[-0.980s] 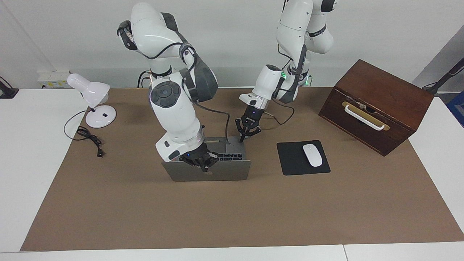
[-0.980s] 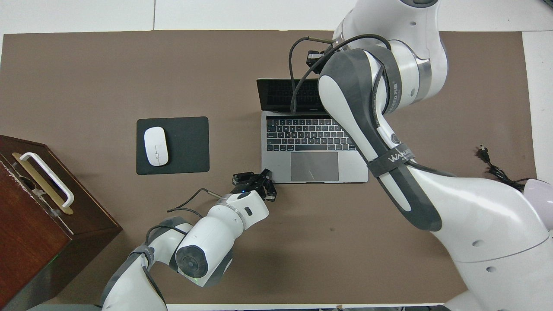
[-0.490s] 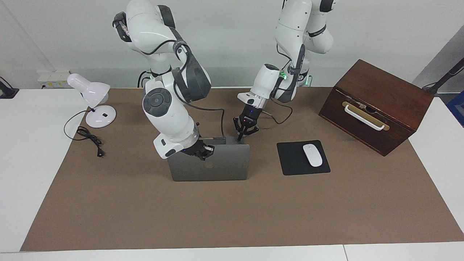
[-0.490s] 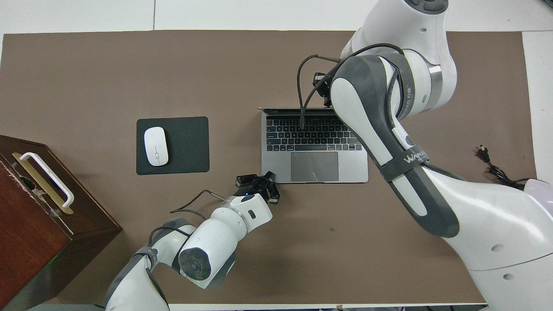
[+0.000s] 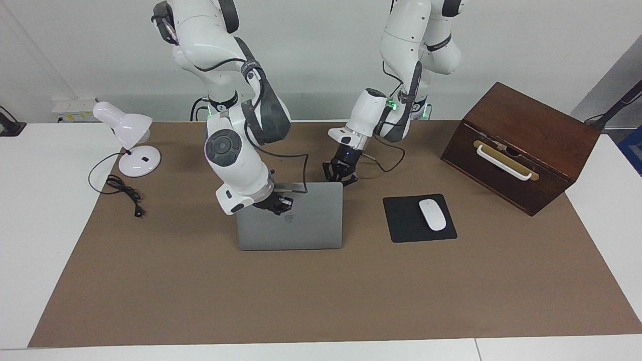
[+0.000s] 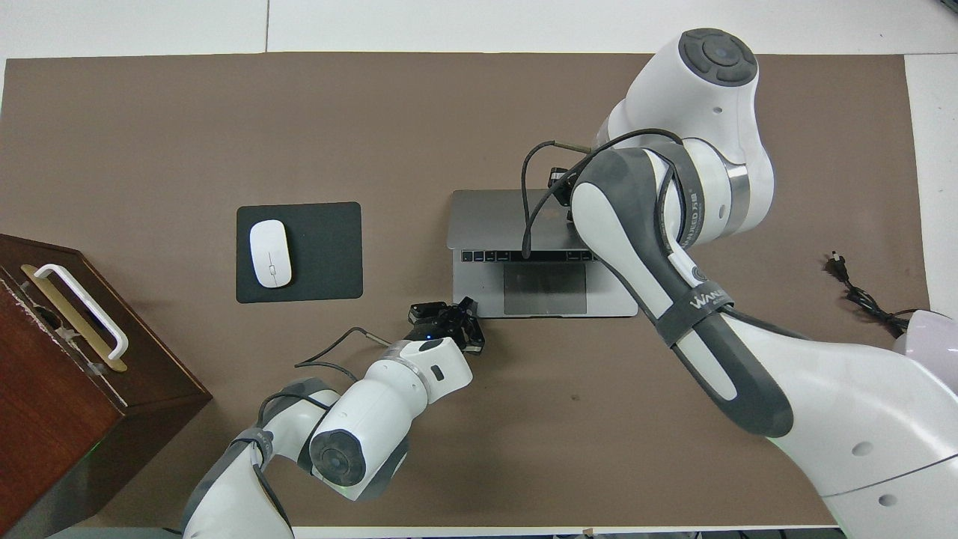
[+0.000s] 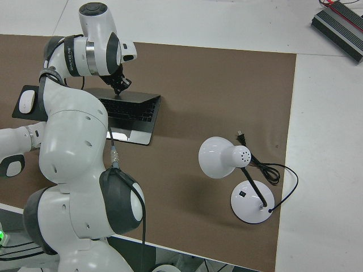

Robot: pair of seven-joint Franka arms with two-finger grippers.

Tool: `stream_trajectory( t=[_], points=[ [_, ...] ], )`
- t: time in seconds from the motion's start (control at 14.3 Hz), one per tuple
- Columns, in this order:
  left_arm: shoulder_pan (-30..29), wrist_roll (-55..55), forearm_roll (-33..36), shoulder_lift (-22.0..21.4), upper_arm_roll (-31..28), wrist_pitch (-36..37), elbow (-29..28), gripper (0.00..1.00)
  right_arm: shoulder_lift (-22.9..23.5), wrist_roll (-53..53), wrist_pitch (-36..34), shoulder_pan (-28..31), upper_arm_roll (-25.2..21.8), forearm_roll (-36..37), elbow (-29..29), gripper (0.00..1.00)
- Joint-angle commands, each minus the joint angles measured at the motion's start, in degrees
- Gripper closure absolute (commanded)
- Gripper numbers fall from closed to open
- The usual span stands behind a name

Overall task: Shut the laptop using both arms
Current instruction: 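Push the laptop lid down toward the keyboard with the right gripper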

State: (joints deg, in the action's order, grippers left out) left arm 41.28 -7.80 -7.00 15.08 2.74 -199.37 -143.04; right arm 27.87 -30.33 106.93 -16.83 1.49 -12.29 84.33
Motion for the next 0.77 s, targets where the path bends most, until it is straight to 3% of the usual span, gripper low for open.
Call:
stream_trajectory(
  t=[0.0,0.42,0.7],
  points=[
    [0.9,2.5,-0.3,1.7,-1.1,-1.1,0.1,1.0,-2.2,-0.3,4.0,0.0,0.4,-1.2,5.8,1.0],
    [0.6,5.7,-0.3,2.2,-1.1,-1.1,0.0,1.0,-0.4,2.6,12.1,0.2,0.4,-1.2,10.5,1.0],
    [0.6,6.5,-0.3,2.9,-1.2,-1.1,0.0,1.0,0.1,2.8,13.0,0.1,0.4,-1.2,10.8,1.0]
  ],
)
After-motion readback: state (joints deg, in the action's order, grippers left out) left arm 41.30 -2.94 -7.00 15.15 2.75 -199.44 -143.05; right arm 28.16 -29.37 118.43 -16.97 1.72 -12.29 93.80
